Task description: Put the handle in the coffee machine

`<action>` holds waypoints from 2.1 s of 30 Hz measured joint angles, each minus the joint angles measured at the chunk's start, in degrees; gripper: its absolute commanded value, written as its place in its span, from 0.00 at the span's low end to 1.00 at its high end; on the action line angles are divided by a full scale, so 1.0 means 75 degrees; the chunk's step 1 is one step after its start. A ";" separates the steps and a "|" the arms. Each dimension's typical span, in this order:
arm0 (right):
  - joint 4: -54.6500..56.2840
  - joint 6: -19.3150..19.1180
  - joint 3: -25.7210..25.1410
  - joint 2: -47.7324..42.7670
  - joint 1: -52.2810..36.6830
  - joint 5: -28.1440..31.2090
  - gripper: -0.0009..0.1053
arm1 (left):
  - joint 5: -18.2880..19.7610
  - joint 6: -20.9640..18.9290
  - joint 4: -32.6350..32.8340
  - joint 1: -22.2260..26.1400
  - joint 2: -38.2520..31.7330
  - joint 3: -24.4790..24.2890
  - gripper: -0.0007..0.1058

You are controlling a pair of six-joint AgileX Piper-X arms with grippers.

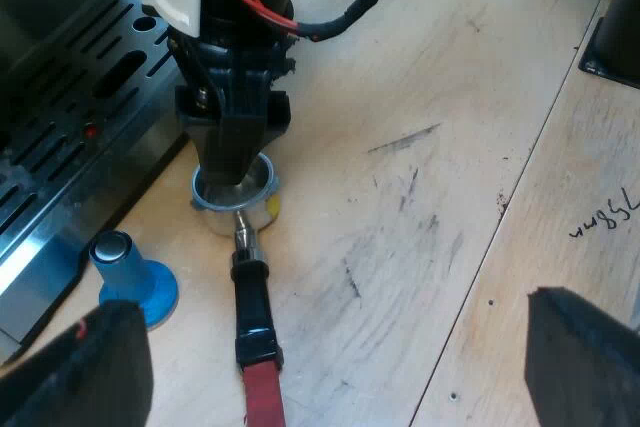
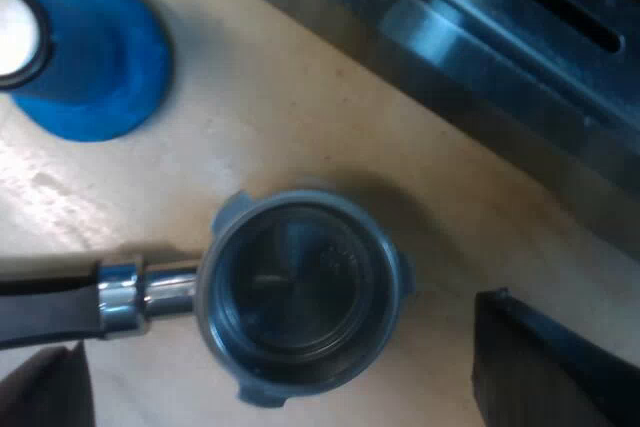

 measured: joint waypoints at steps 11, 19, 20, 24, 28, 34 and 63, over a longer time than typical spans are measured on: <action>-0.0234 -0.0459 0.0056 0.0827 -0.0027 -0.0341 0.73 | -0.0007 0.0000 0.0000 0.0000 0.0000 0.0000 0.74; -0.0455 -0.0534 0.0175 0.0814 -0.0023 -0.0080 0.73 | -0.0007 0.0000 0.0000 0.0000 0.0000 0.0000 0.74; -0.0477 -0.0534 0.0175 0.0814 -0.0023 -0.0080 0.73 | -0.0007 0.0000 0.0000 0.0000 0.0000 0.0000 0.74; -0.0510 -0.0628 0.0175 0.0974 -0.0023 0.0110 0.73 | -0.0007 0.0000 0.0000 0.0000 0.0000 0.0000 0.74; -0.0522 -0.0657 0.0175 0.1210 -0.0023 0.0237 0.73 | -0.0007 0.0000 0.0000 0.0000 0.0000 0.0000 0.74; -0.0522 -0.0652 0.0175 0.1287 -0.0023 0.0222 0.73 | -0.0007 0.0000 0.0000 0.0000 0.0000 0.0000 0.74; 0.0921 0.0565 0.0175 0.0518 0.0014 -0.0317 0.01 | -0.0007 0.0338 -0.0465 0.0000 0.0000 0.0102 0.74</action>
